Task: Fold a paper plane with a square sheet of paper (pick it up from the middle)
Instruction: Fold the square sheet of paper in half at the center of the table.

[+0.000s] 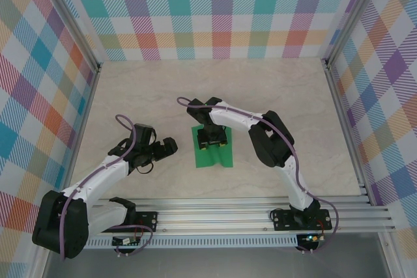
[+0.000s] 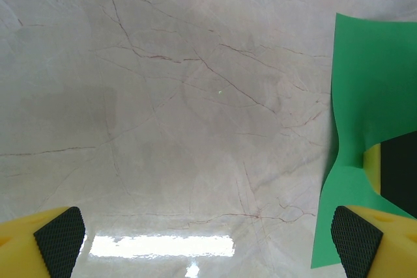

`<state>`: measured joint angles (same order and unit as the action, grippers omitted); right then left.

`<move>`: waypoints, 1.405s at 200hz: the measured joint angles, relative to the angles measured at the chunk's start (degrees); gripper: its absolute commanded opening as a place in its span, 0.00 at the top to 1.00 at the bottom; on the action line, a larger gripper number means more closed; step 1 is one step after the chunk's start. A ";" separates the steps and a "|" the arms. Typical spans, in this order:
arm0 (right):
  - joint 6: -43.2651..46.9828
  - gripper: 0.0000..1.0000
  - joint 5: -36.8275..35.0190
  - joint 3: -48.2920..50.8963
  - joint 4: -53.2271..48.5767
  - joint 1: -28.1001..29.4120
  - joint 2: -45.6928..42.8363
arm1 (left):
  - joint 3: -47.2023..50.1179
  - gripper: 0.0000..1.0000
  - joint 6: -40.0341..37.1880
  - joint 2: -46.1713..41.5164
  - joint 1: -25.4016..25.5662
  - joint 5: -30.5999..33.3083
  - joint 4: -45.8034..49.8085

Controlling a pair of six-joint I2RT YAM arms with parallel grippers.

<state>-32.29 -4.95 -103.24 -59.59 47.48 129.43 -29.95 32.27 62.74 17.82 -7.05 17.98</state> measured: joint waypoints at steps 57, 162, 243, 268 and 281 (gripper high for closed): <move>0.07 0.63 -0.87 1.03 0.15 -0.17 -4.63 | 0.00 0.00 0.00 -0.59 0.00 0.00 0.13; -0.76 0.59 14.75 18.08 15.76 -6.27 -26.36 | -0.85 0.00 1.64 -1.49 0.00 -3.02 -0.31; -3.04 0.43 28.00 42.88 33.44 -16.65 -29.86 | -4.13 0.00 7.37 2.73 8.50 -4.39 -4.98; -1.64 0.33 29.53 46.01 34.25 -18.95 -30.64 | -6.34 0.00 8.66 6.14 12.90 -3.23 -6.54; -0.44 0.29 29.66 46.88 33.73 -19.80 -31.76 | -7.43 0.01 9.16 8.02 14.60 -2.40 -7.19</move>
<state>-32.73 24.71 -56.36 -25.87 27.68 97.67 -37.39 41.43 70.76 32.42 -9.45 10.79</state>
